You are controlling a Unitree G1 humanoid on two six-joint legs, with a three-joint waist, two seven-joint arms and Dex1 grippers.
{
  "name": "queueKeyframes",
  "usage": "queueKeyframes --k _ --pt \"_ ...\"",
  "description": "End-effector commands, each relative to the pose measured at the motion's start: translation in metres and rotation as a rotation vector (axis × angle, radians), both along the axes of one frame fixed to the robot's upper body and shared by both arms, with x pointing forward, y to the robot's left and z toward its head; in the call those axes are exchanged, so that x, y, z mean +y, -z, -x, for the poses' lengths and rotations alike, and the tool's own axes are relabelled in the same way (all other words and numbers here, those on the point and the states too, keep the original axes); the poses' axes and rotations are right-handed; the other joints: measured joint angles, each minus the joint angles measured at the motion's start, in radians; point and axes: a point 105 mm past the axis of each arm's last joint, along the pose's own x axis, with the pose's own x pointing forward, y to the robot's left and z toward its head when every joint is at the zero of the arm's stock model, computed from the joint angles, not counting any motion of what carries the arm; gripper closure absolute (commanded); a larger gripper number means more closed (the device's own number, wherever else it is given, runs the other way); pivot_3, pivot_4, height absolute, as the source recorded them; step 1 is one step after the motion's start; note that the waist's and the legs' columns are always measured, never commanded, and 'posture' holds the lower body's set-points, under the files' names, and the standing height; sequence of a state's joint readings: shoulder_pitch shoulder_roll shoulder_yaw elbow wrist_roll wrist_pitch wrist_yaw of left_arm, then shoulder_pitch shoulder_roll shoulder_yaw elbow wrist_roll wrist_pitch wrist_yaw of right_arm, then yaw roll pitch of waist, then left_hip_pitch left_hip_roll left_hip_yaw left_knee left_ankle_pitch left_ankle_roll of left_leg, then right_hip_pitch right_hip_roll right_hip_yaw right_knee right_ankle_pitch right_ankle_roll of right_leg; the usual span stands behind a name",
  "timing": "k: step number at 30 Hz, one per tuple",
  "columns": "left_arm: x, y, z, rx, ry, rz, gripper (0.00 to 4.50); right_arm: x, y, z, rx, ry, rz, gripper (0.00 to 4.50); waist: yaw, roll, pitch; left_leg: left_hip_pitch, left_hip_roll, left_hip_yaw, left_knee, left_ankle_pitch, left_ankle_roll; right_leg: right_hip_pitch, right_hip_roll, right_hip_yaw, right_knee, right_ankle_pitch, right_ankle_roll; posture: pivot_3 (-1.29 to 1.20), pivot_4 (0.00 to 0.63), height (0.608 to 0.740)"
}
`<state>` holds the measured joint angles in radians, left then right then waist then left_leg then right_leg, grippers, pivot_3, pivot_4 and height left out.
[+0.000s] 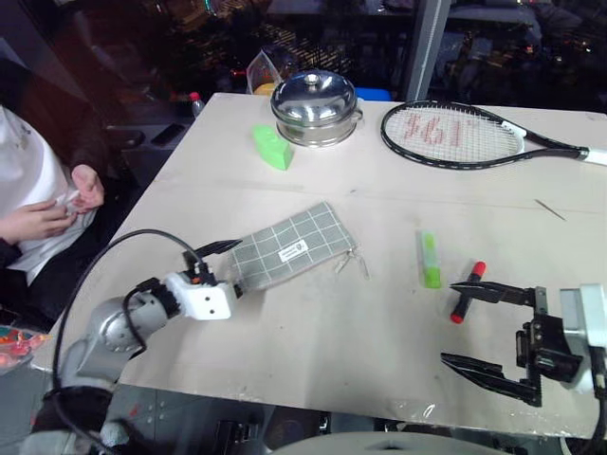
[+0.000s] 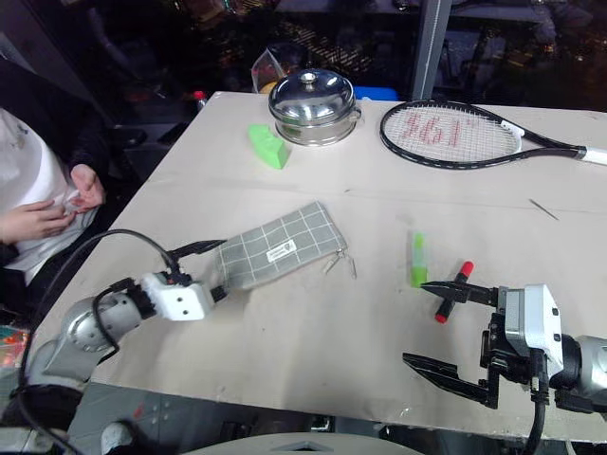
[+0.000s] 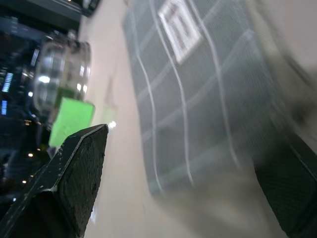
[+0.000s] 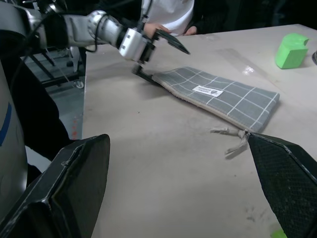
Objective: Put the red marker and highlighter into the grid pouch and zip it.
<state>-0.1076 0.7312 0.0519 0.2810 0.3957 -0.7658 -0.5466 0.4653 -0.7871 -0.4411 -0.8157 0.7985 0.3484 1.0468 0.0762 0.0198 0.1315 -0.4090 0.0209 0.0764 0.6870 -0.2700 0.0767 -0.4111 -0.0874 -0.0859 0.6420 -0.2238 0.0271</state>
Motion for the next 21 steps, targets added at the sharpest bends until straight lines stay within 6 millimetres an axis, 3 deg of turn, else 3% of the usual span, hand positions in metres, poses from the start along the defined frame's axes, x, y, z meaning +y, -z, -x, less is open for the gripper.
queueKeyframes --k 1,3,6,9,13,17,21 --pt "-0.018 0.022 -0.006 0.061 0.025 -0.009 0.07 0.007 -0.006 0.003 -0.038 -0.014 -0.015 0.00 0.003 0.000 0.000 0.000 0.000 0.000 0.000 0.000 0.000 0.001 0.000 0.000 0.000 0.000 0.001 0.00 0.150 0.740" --pt "-0.029 0.023 -0.010 0.075 0.047 0.010 0.07 0.008 -0.007 0.002 -0.047 0.001 -0.021 0.00 0.014 0.001 -0.001 0.000 0.000 0.001 0.000 0.000 0.000 0.001 -0.001 -0.001 0.000 -0.001 0.001 0.00 0.150 0.740" --pt "-0.035 0.025 -0.007 0.115 0.075 0.036 0.81 0.011 -0.007 0.001 -0.052 0.013 -0.026 0.00 0.023 0.001 -0.001 -0.002 0.000 0.001 0.001 0.001 0.002 0.002 -0.004 -0.005 0.000 -0.001 0.002 0.00 0.150 0.740" --pt "-0.034 0.020 -0.005 0.131 0.070 0.079 2.15 0.014 -0.006 -0.004 -0.057 0.048 -0.031 0.00 0.022 0.000 0.000 -0.004 0.000 0.002 0.001 0.001 0.001 0.001 -0.008 -0.008 -0.001 -0.002 0.003 0.00 0.150 0.740" --pt "-0.047 -0.006 -0.005 0.160 0.065 0.260 4.20 0.022 0.004 -0.022 -0.048 0.146 -0.019 0.00 0.013 -0.003 0.000 -0.004 0.000 0.002 0.001 0.001 0.002 0.001 -0.008 -0.008 -0.001 -0.002 0.004 0.00 0.150 0.740" --pt "-0.062 -0.031 -0.004 0.234 0.030 0.429 4.36 0.037 0.013 -0.050 -0.024 0.207 -0.002 0.00 -0.024 -0.017 0.009 -0.006 0.000 0.002 0.001 0.002 0.004 0.000 -0.007 -0.008 -0.001 -0.002 0.002 0.00 0.150 0.740" --pt "-0.078 -0.042 0.001 0.272 0.051 0.442 4.36 0.039 0.035 -0.093 0.056 0.389 0.110 0.00 -0.049 -0.022 0.012 -0.006 0.002 0.001 0.000 0.003 0.002 -0.001 -0.004 -0.008 -0.001 -0.001 0.003 0.00 0.150 0.740"
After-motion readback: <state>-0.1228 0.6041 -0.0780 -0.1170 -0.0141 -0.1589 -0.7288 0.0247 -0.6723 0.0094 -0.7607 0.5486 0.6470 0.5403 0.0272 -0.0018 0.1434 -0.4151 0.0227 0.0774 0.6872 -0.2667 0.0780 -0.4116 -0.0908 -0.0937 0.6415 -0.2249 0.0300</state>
